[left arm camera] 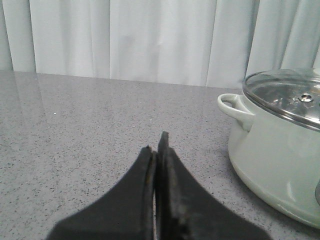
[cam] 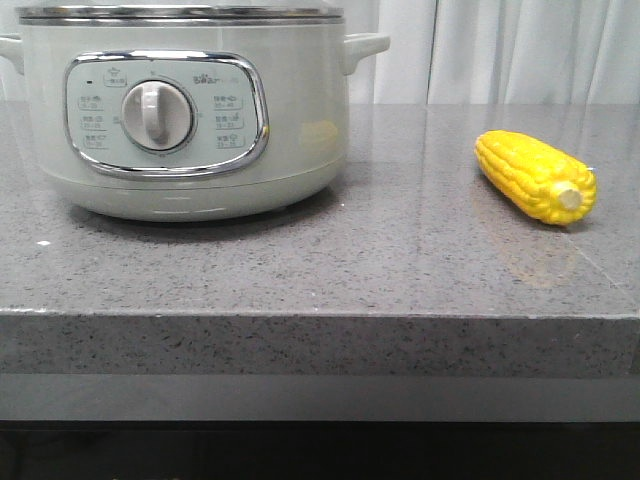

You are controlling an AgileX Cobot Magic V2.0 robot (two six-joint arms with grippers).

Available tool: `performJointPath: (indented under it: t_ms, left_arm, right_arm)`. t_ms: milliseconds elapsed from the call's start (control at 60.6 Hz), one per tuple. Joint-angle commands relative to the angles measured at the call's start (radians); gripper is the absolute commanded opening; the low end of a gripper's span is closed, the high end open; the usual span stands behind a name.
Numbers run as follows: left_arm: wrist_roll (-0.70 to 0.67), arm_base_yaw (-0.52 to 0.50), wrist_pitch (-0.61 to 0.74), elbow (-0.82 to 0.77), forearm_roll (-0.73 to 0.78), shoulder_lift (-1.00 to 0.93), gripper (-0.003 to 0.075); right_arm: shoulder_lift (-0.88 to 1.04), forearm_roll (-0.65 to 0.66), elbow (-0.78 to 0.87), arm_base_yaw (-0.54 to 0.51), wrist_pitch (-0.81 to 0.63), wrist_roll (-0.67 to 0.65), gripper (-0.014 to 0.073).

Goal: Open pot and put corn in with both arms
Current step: 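Reach the left gripper to the glass lid knob and grasp it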

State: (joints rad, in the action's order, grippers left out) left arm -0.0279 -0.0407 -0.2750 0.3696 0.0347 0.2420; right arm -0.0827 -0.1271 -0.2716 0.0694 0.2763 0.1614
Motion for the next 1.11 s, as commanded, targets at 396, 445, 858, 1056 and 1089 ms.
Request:
performJointPath:
  t_ms: [396, 445, 858, 1056, 1089]
  left_arm:
    - [-0.001, -0.003, 0.136, 0.121, -0.021, 0.230, 0.0202]
    - [-0.001, -0.003, 0.134, 0.121, -0.021, 0.230, 0.0366]
    - [0.021, 0.034, 0.075, 0.215, -0.108, 0.311, 0.0652]
    - [0.052, 0.164, -0.130, 0.506, -0.108, 0.535, 0.0652]
    - [0.052, 0.191, -0.173, 0.565, -0.108, 0.579, 0.0652]
  right_arm:
    - [-0.290, 0.000, -0.199, -0.006, -0.113, 0.001, 0.0125]
    - [-0.290, 0.000, -0.199, -0.006, -0.113, 0.001, 0.0276]
    - [-0.290, 0.000, -0.198, -0.006, -0.111, 0.001, 0.0624]
    - [-0.290, 0.000, -0.198, -0.006, -0.109, 0.001, 0.0624]
    - [-0.290, 0.000, -0.198, -0.006, -0.107, 0.001, 0.0624]
